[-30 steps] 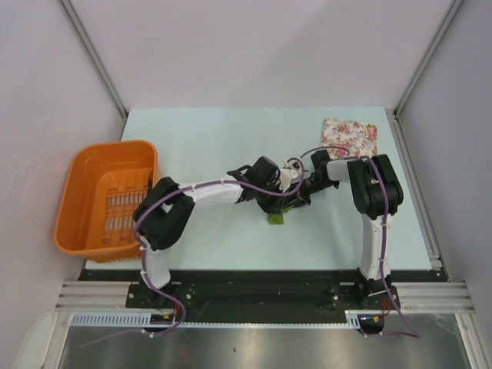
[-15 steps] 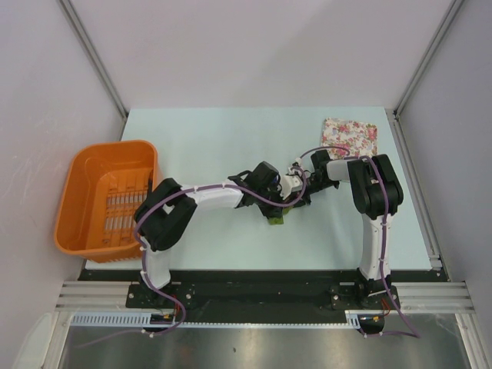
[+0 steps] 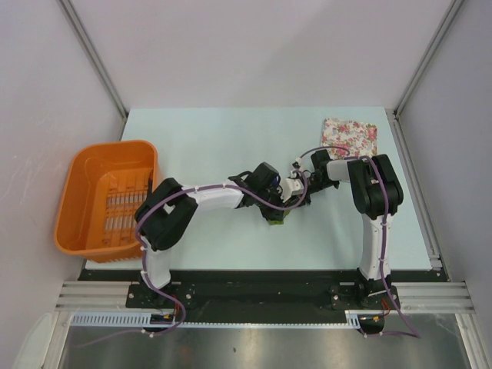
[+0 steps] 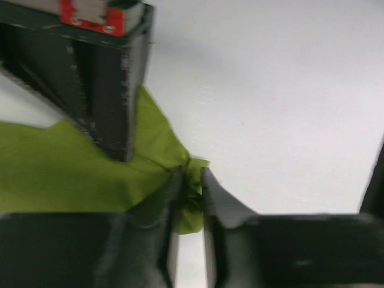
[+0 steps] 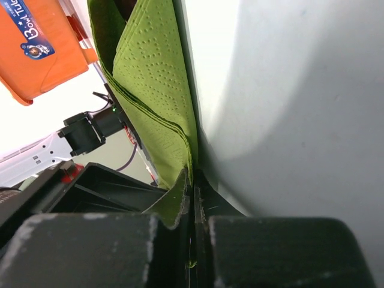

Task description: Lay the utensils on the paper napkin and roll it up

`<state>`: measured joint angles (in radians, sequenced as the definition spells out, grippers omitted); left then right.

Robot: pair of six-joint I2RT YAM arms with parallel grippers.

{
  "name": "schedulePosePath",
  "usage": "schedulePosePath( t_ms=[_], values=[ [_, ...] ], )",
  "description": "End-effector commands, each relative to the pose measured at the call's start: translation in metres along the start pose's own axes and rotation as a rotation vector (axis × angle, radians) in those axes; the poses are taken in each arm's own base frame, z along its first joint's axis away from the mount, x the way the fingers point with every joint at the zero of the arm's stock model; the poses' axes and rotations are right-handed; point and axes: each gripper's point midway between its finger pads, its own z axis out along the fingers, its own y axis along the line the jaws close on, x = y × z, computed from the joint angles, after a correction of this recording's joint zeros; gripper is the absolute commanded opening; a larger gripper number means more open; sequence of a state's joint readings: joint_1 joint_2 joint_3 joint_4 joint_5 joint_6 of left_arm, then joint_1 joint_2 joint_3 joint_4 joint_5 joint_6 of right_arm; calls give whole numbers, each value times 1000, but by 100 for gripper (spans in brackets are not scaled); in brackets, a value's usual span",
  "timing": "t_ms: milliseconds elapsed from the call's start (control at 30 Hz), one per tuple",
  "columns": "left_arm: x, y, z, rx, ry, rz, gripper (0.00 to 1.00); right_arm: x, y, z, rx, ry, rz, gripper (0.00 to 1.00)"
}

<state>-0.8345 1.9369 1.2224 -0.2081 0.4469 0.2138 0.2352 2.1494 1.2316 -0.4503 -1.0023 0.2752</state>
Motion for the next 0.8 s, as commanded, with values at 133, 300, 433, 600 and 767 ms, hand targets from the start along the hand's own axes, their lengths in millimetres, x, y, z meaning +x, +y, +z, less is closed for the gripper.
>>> schedulePosePath(
  t_ms=[133, 300, 433, 600, 767],
  values=[
    [-35, -68, -64, 291, -136, -127, 43, -5, -29, 5, 129, -30, -8, 0],
    [-65, -31, -89, 372, -321, -420, 42, -4, -32, 7, 143, -28, -21, 0],
    [-64, -21, -73, 419, -318, -579, 38, -4, -33, 8, 149, -27, -25, 0],
    [-37, -11, -44, 430, -261, -747, 34, -3, -34, 9, 148, -24, -22, 0],
    [-11, 0, -25, 419, -224, -824, 30, -3, -34, 9, 144, -29, -19, 0]
  ],
)
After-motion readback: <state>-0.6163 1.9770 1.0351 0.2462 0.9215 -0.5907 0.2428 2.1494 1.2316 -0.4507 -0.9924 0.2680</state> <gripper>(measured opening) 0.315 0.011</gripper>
